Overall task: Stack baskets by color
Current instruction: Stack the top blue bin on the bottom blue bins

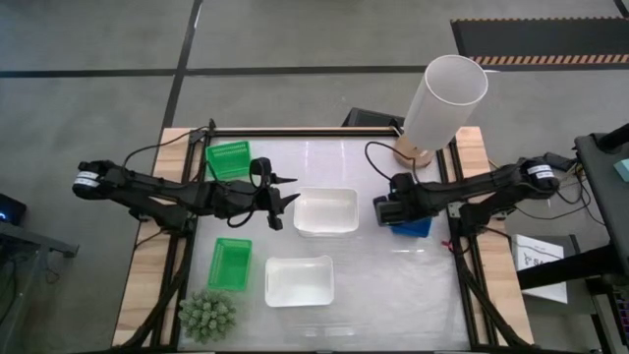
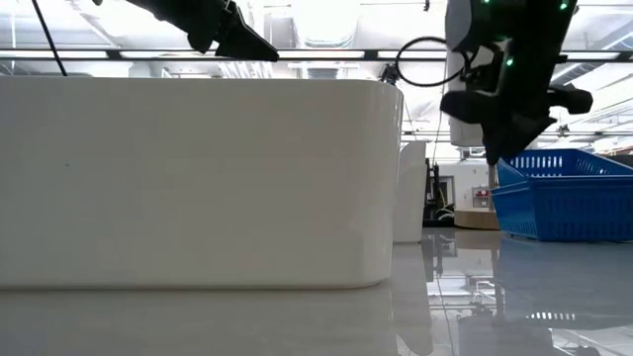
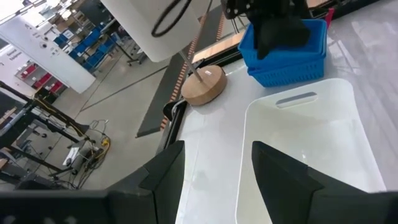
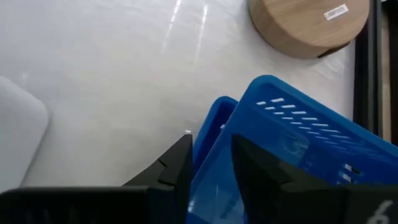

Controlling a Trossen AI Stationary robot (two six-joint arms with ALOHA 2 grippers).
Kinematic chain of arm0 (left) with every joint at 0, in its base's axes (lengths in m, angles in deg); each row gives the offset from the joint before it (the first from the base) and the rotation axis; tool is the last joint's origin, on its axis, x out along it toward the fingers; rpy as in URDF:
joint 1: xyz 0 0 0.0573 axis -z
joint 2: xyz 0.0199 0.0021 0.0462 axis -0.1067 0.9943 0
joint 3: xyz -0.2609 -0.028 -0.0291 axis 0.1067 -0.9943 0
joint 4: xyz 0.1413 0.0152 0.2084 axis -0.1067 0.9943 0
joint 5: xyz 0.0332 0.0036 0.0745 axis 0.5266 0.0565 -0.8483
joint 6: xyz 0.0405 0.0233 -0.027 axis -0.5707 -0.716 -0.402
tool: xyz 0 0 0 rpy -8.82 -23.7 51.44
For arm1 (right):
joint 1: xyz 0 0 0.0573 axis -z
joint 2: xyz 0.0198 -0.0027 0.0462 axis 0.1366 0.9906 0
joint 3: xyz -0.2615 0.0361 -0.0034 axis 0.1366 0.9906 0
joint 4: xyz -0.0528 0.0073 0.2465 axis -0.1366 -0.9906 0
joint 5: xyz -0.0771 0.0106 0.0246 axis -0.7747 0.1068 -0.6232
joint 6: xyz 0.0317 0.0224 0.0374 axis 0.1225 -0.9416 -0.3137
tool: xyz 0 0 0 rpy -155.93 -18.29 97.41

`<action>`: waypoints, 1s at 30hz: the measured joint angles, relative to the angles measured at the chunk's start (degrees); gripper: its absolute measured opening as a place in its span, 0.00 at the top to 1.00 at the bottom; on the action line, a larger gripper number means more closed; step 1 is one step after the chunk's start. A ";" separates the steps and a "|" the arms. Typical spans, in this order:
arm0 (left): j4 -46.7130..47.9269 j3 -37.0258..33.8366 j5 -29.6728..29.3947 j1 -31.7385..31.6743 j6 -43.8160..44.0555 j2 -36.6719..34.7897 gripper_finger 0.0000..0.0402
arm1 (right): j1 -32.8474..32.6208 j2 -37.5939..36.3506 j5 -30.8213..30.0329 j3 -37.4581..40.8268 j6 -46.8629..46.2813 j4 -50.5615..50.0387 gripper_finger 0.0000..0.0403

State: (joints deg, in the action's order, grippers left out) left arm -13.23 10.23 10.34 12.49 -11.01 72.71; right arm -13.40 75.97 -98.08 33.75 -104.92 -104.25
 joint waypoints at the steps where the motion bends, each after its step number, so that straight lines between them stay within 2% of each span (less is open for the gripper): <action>1: -0.01 -0.02 0.00 0.00 -0.02 0.00 0.57 | 0.07 0.54 -0.22 0.00 0.06 0.10 0.76; 12: -0.73 -0.26 -0.02 0.02 -0.06 -0.04 0.57 | 0.07 0.98 0.23 0.00 0.03 0.19 0.88; 25: -0.78 -0.26 -0.02 0.02 -0.09 -0.04 0.57 | 0.07 0.59 2.82 -0.18 0.20 0.13 0.94; 30: -0.79 -0.26 -0.02 0.04 -0.09 -0.04 0.57 | 0.07 -0.67 4.94 -2.39 3.31 -0.29 0.97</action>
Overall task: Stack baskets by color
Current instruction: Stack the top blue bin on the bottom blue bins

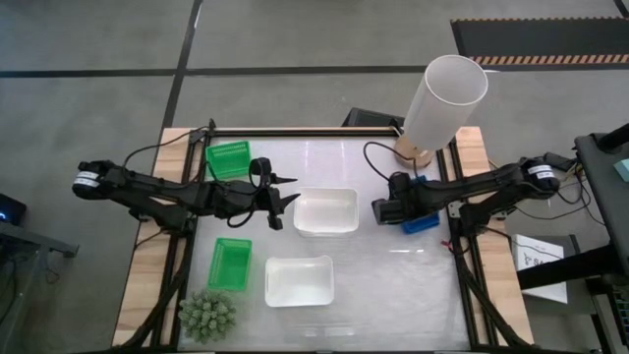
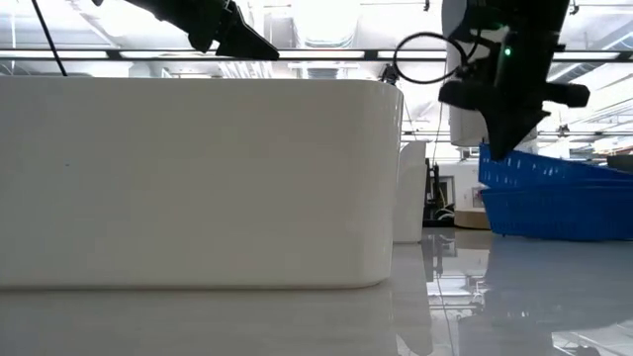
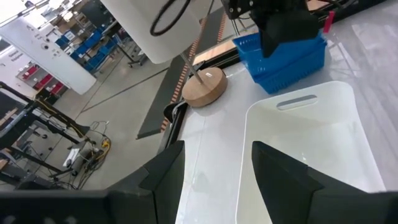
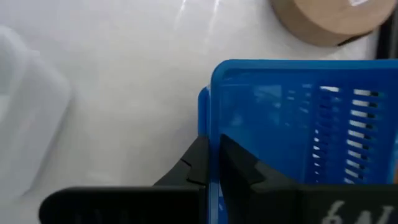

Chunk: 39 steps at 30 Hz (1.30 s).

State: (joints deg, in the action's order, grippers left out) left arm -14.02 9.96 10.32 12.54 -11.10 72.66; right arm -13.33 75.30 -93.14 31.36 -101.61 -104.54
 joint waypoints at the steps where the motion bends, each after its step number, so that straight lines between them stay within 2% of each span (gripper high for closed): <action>1: 0.00 0.00 0.00 0.00 0.00 0.00 0.57 | 0.00 -0.25 0.79 -0.65 1.03 -0.05 0.97; 6: 0.00 0.00 0.00 0.00 0.00 0.00 0.57 | 0.26 -0.64 7.06 -4.14 6.30 -2.25 0.97; 11: 0.00 0.00 0.00 0.00 0.00 0.00 0.57 | 0.55 -0.64 10.81 -7.11 10.21 -6.22 0.97; 17: -0.02 0.00 0.00 0.00 -0.02 0.02 0.57 | 1.21 -0.18 10.21 -7.02 10.62 -6.77 0.97; 25: -0.04 0.00 0.00 0.00 -0.02 0.02 0.57 | 1.77 2.52 5.30 -4.84 11.52 -6.45 0.96; 34: -0.04 -0.02 0.02 -0.02 -0.02 0.02 0.57 | 1.77 4.37 10.79 -4.86 16.25 -5.55 0.79; 39: -0.07 -0.02 0.02 -0.02 0.03 0.02 0.57 | 1.77 3.99 10.85 -5.13 17.90 -5.69 0.71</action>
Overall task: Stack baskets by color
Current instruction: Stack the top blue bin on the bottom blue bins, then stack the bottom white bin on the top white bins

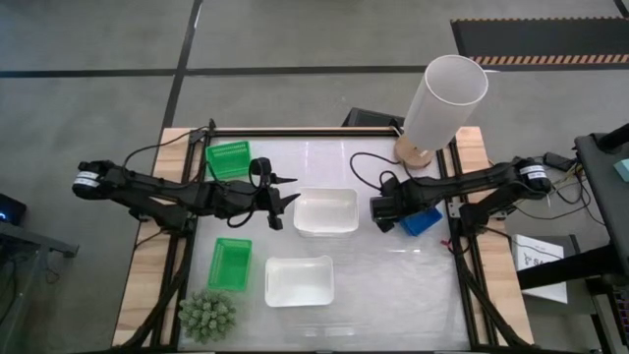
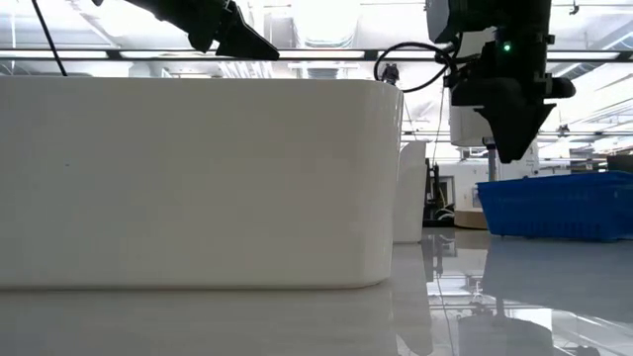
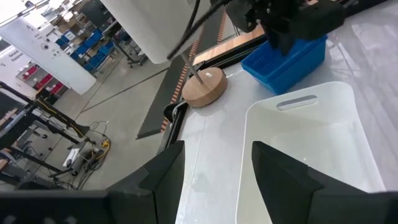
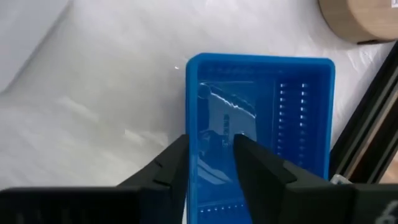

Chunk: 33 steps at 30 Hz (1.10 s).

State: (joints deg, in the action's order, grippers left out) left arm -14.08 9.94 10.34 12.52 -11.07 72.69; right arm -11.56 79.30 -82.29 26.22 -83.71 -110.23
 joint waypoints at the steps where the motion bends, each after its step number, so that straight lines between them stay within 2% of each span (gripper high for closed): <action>1: -0.02 0.00 -0.01 0.00 0.01 0.00 0.57 | 0.00 -0.12 -0.01 -0.37 0.60 -0.06 0.70; 6: 0.02 -0.02 1.05 0.00 3.20 0.00 0.57 | -0.24 -0.98 -0.58 -2.00 6.05 0.20 0.68; 12: 0.23 -1.01 14.06 2.60 15.47 0.26 0.57 | -5.25 -4.92 -3.70 0.44 18.26 7.73 0.75; 16: 0.59 -0.24 13.73 8.01 20.93 2.64 0.57 | -9.48 -9.69 -8.85 2.83 23.51 13.85 0.79; 23: 0.90 5.95 13.49 16.14 26.95 9.23 0.57 | -15.83 -18.39 -15.29 9.42 33.00 29.62 0.83; 28: 10.22 14.06 13.31 19.51 34.81 16.00 0.57 | -17.09 -22.55 -15.25 14.19 39.92 39.84 0.81; 33: 25.13 24.18 13.50 22.88 40.99 23.84 0.57 | -17.07 -25.31 -15.12 17.12 40.90 41.84 0.77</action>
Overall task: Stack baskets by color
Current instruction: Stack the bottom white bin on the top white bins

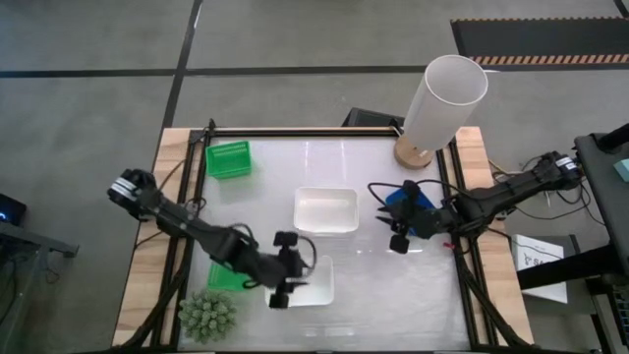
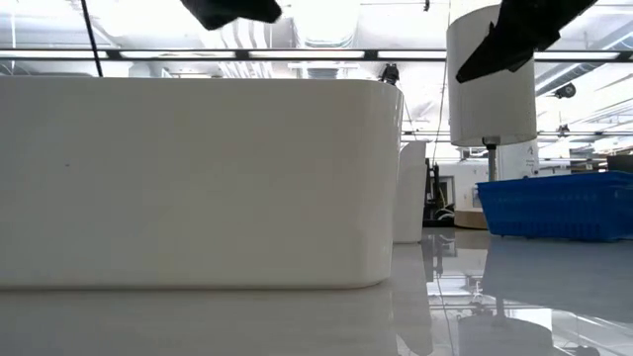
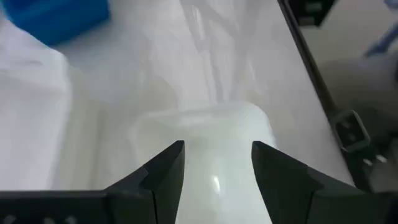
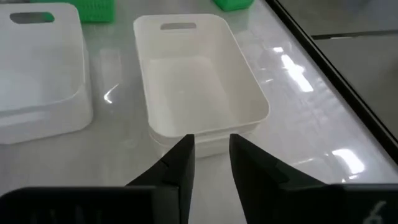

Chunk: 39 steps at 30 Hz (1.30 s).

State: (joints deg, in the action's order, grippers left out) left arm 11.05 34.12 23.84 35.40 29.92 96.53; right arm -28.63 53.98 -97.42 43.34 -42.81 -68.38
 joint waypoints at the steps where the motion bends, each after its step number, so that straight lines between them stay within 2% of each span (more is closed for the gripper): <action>1: 2.27 2.05 0.28 0.61 1.03 1.40 0.57 | 0.00 -0.32 0.00 0.40 -0.02 -0.02 0.76; 4: 9.53 6.24 2.26 2.10 5.68 4.31 0.57 | 0.00 -0.48 0.02 1.02 -0.02 0.08 0.73; 7: 10.13 7.87 8.53 3.05 11.30 6.09 0.57 | 0.00 0.08 0.04 1.58 0.02 -0.03 0.70; 9: 9.78 7.91 10.62 3.64 14.64 6.81 0.57 | 0.00 0.31 0.07 1.94 0.07 0.22 0.69; 14: 9.38 6.69 10.95 4.42 21.92 8.56 0.57 | 0.02 0.07 0.02 3.27 0.17 0.17 0.66; 23: 6.18 6.29 11.96 4.72 22.08 16.20 0.58 | 0.02 0.13 -0.03 3.78 1.51 0.28 0.65; 27: 5.96 7.23 12.20 5.02 22.06 18.38 0.68 | 0.02 0.11 -0.04 3.79 2.50 0.30 0.65; 33: 3.44 7.28 12.46 5.03 20.74 17.69 0.94 | 0.02 0.11 -0.04 3.78 3.98 0.28 0.64; 39: 0.28 7.64 11.93 5.33 17.56 14.94 1.00 | 0.02 0.09 0.01 3.79 7.03 0.35 0.65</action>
State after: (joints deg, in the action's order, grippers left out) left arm 11.33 41.76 35.77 40.73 47.48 111.47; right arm -28.61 54.08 -97.40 47.13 -35.79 -68.04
